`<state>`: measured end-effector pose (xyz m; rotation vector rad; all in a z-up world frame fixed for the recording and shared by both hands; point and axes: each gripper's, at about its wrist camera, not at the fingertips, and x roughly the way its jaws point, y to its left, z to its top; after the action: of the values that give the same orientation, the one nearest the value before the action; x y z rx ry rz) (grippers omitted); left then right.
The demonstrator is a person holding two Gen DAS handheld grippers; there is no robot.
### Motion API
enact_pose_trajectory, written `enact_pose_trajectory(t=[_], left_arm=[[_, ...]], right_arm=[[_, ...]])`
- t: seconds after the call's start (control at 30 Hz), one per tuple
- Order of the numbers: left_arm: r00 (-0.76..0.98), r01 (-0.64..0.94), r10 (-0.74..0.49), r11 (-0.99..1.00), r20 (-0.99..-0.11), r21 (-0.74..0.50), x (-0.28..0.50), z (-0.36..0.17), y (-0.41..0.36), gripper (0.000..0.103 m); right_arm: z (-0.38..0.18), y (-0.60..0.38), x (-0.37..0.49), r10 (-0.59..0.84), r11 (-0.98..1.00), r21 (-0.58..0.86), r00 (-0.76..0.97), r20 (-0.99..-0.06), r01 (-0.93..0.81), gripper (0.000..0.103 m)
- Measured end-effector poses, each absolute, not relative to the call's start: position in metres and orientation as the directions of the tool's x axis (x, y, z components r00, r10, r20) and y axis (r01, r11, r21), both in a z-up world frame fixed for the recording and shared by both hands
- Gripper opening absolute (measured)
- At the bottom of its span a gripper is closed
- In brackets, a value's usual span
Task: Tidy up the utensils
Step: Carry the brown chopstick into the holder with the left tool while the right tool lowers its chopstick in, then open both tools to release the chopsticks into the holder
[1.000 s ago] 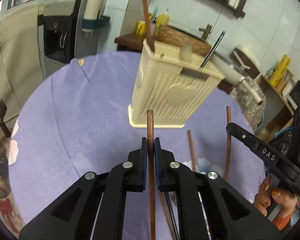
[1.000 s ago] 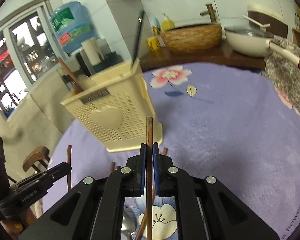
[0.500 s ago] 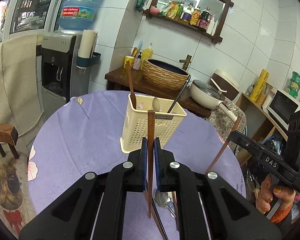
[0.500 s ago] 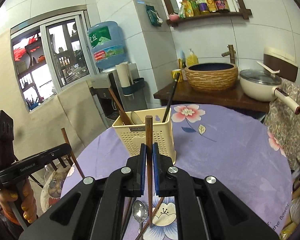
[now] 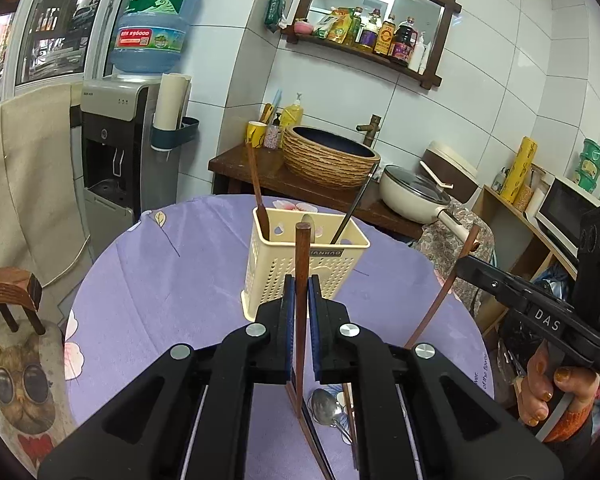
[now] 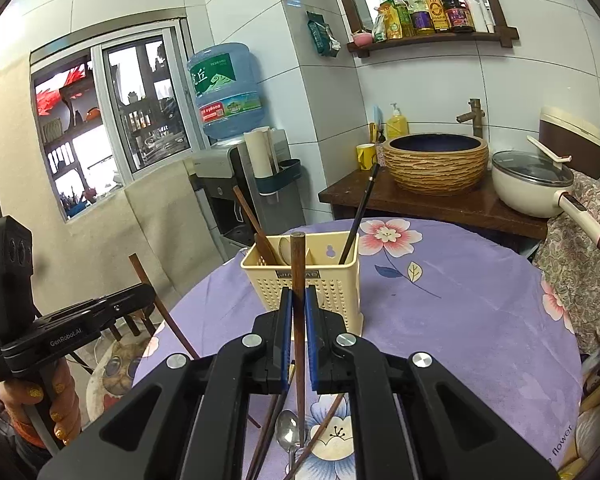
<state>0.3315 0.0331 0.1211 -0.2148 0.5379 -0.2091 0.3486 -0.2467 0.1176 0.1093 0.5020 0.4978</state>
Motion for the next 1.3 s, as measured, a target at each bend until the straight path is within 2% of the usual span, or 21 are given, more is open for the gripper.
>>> enact_pose_trajectory(t=[0.23,0.47,0.63,0.77,1.03,1.2,1.3], left_arm=[[0.849,0.18,-0.285,0.948,-0.445,-0.263,0.354,0.17,0.038,0.007],[0.906,0.133,-0.213,0.963,-0.365,-0.233,0.397,0.248,0.04,0.007],[0.929,0.073,-0.143,0.975,-0.342,-0.21,0.43,0.268,0.037,0.007],[0.925,0.03,-0.099,0.981,-0.366,-0.191,0.457,0.254,0.032,0.007],[0.869,0.002,-0.089,0.984,-0.487,-0.176,0.485,0.181,0.022,0.007],[0.828,-0.011,-0.095,0.982,-0.552,-0.186,0.495,0.14,0.022,0.007],[0.814,-0.015,-0.096,0.982,-0.573,-0.186,0.499,0.125,0.021,0.007]], right_arm=[[0.167,-0.24,0.365,0.486,0.874,0.191,0.794,-0.366,-0.447,0.007],[0.242,-0.231,0.4,0.456,0.889,0.179,0.855,-0.249,-0.422,0.007],[0.252,-0.217,0.427,0.396,0.917,0.147,0.889,-0.229,-0.37,0.007],[0.227,-0.208,0.447,0.365,0.93,0.141,0.897,-0.251,-0.339,0.007],[0.151,-0.195,0.473,0.342,0.94,0.139,0.856,-0.387,-0.313,0.007],[0.128,-0.193,0.48,0.332,0.943,0.137,0.841,-0.427,-0.302,0.007],[0.122,-0.193,0.482,0.326,0.945,0.133,0.847,-0.419,-0.298,0.007]])
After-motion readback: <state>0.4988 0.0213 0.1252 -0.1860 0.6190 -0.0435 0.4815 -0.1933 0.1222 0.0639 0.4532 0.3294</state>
